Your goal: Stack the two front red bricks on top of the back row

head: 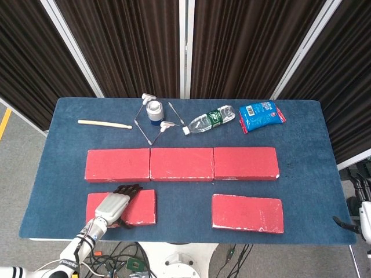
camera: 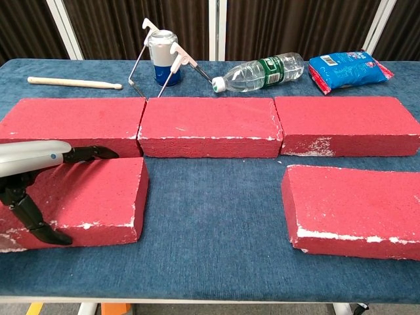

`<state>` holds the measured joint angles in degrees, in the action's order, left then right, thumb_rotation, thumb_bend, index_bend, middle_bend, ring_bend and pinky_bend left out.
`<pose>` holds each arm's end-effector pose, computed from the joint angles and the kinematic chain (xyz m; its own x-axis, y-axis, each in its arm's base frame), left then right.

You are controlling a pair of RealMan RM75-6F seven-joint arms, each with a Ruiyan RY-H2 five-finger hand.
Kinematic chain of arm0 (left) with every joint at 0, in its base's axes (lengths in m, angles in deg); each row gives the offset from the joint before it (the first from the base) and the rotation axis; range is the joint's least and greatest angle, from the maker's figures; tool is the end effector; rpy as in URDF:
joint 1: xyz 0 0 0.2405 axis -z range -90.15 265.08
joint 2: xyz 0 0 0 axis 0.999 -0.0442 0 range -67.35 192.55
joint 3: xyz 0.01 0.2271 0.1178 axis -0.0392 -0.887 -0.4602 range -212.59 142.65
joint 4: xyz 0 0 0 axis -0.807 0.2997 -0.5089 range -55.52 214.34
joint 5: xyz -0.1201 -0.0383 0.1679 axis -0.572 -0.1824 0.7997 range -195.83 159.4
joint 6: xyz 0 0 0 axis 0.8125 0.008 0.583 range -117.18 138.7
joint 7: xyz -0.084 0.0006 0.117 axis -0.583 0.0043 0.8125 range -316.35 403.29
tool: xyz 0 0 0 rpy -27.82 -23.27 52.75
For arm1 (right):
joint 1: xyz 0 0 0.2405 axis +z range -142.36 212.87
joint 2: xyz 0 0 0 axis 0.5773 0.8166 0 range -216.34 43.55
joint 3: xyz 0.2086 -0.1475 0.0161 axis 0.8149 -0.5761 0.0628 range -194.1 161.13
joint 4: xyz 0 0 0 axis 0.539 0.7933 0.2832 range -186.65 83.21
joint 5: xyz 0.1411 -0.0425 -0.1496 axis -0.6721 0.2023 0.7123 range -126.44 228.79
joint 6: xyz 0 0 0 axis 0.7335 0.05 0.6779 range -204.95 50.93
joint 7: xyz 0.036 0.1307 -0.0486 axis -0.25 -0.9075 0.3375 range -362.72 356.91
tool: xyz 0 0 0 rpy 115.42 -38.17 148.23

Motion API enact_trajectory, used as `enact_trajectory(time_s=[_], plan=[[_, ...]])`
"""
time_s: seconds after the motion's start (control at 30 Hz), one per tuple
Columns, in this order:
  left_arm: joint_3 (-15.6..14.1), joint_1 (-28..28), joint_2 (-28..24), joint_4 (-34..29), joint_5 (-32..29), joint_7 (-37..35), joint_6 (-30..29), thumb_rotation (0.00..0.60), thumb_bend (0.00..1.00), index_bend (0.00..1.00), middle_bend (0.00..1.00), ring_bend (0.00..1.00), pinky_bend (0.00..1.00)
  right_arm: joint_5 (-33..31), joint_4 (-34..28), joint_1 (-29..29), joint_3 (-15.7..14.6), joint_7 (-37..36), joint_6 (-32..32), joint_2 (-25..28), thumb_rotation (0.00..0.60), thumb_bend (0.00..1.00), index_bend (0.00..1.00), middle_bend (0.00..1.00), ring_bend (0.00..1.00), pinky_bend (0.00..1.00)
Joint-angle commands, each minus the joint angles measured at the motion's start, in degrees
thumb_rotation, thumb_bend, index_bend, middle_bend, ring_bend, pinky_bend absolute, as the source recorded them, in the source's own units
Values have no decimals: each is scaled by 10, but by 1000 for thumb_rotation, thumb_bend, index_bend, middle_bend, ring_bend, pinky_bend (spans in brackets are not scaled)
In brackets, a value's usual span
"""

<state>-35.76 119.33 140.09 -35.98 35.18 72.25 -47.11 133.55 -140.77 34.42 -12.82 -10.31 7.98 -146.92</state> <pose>-0.1689 0.2156 -0.0009 0.3020 0.6025 0.7387 0.9527 -0.2189 -0.2109 -0.3496 -0.1511 0.1925 0.3812 -0.0110 0.9244 -0.9136 0.1486 0.3785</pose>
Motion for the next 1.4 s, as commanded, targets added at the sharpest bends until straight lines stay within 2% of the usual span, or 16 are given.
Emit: enact_trajectory(time_s=[0.03,0.3,0.6,1.0,1.17,1.4], plan=[[-2,2,-1,0,2,-5,1,600,0,7,31,47,0,0,0,0,0,0,0,0,600,0,0,0,0,0],[-9,8,-2,1,-1,-9,1,600,0,7,114,157,0,-1,0,1,1,-1,-2,0,600,0,0,0,0,0],[-12,13,-7,-10,1,-14,-3,600,12,18,149,229,0,-2,0,0,1,-2,-1,0,600,0,0,0,0,0],[-21,-1,-40,-64,72,-23,-40,600,19,26,155,238,0,-1,-4,-1,3,0,3,3,600,1,0,0,0,0],[4,15,-86,-91,67,-22,-42,600,18,36,155,238,0,-1,-8,-3,5,1,10,8,600,1,0,0,0,0],[69,70,-115,-82,9,-26,-11,600,19,41,155,238,0,-5,-8,-4,8,-2,13,12,600,1,0,0,0,0]])
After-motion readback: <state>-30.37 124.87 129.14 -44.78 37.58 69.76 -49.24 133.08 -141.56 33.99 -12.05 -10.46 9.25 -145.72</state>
